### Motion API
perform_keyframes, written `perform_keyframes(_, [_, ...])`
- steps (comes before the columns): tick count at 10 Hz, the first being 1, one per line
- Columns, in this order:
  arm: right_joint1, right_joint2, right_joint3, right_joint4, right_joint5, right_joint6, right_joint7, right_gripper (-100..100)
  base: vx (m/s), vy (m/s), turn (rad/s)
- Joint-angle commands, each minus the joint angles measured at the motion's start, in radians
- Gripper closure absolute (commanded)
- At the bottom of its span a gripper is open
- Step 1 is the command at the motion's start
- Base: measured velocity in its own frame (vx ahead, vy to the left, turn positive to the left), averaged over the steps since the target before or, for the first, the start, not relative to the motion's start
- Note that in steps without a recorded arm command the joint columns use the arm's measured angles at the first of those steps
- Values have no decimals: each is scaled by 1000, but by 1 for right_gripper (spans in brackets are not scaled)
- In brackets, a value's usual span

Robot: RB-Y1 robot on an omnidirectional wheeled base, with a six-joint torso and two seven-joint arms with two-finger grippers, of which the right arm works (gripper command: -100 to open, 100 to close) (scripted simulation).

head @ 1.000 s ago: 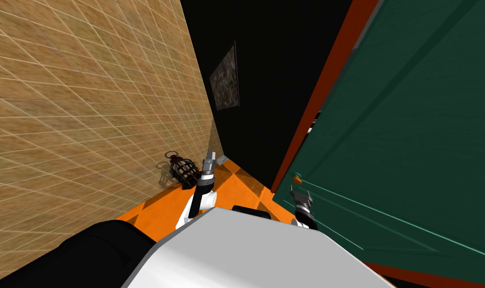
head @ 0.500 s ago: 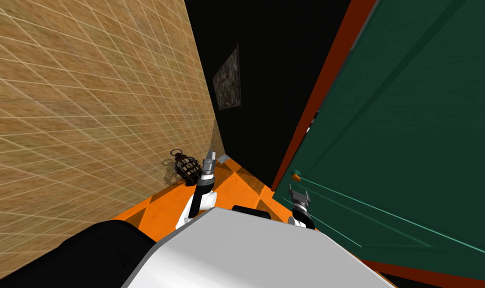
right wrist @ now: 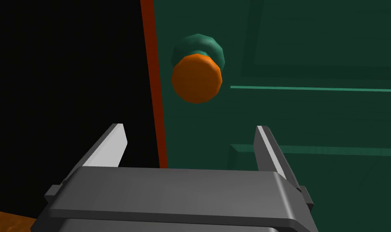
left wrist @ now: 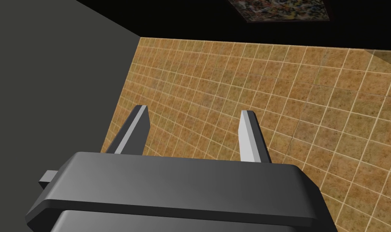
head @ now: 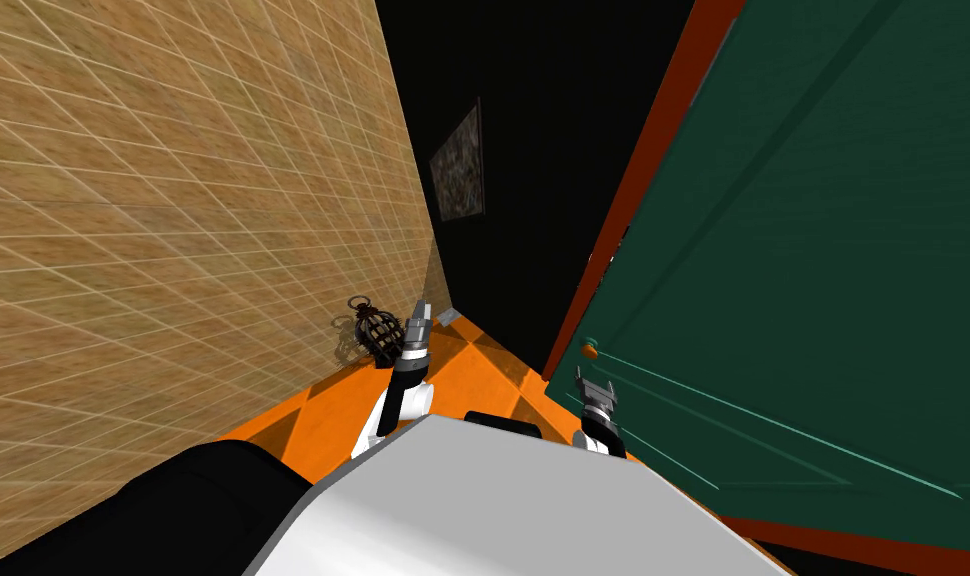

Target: Pull the door open

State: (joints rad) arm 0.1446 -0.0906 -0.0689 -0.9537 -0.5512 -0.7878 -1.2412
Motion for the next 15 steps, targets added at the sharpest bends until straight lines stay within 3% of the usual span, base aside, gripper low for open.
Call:
perform_keyframes(1, [12,-30,-5,12,-4,-8,-34,-100,124,-10,72])
perform_keyframes(2, [15,-39,-6,16,-6,-10,-44,-100,184,-7,66])
perform_keyframes(8, [60,-154,-24,61,-23,-41,-176,-100,195,-14,65])
perform_keyframes(9, [56,-147,-22,59,-21,-37,-166,-100,84,4,10])
perform_keyframes(10, [56,-147,-22,59,-21,-37,-166,100,-12,-6,-18])
perform_keyframes(15, [56,-147,-22,59,-21,-37,-166,100,-15,0,5])
